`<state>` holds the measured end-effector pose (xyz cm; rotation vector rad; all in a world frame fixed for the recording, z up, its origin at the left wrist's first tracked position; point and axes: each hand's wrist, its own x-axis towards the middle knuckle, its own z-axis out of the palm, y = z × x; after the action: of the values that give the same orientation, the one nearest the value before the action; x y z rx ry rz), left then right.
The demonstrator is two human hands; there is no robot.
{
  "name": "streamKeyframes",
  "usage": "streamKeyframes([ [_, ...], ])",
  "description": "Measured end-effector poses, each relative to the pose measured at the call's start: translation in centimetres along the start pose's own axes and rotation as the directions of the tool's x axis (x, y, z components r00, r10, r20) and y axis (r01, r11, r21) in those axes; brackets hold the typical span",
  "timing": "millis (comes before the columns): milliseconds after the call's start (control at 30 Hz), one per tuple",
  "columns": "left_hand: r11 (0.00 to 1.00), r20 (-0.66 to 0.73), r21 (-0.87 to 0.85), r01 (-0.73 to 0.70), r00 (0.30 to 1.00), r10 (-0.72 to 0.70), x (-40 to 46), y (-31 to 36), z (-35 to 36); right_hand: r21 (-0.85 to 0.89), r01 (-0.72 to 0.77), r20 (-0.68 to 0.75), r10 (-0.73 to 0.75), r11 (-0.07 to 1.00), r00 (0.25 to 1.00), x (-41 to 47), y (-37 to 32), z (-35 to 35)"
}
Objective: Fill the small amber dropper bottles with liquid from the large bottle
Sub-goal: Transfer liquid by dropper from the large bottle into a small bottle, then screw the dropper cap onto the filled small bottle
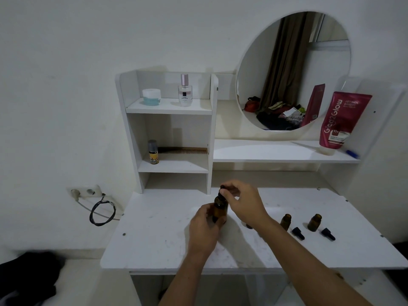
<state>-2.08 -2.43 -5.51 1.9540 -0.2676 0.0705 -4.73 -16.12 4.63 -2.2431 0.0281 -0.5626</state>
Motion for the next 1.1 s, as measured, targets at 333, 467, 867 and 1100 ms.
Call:
streamKeyframes([
  [333, 1.0, 0.005, 0.004, 0.001, 1.0, -0.001, -0.1, -0.1, 0.1, 0.029, 0.002, -0.027, -0.001, 1.0, 1.0, -0.4, 0.7, -1.5],
  [467, 1.0, -0.037, -0.026, 0.008, 0.999, -0.009, -0.6, -0.2, 0.0, 0.015, -0.002, -0.077, 0.003, 1.0, 0.997, -1.4, 1.3, -3.6],
  [867, 0.99, 0.036, -0.059, -0.132, 0.99, 0.134, -5.0, 2.0, 1.7, -0.082, -0.262, -0.185, 0.244, 0.962, 0.952, -10.6, 7.3, -6.3],
  [1100, 0.99, 0.156, -0.02, -0.139, 0.978, 0.14, -4.2, 2.8, 5.0, -0.195, -0.343, -0.257, 0.29, 0.919, 0.922, -13.5, 9.1, -2.4],
])
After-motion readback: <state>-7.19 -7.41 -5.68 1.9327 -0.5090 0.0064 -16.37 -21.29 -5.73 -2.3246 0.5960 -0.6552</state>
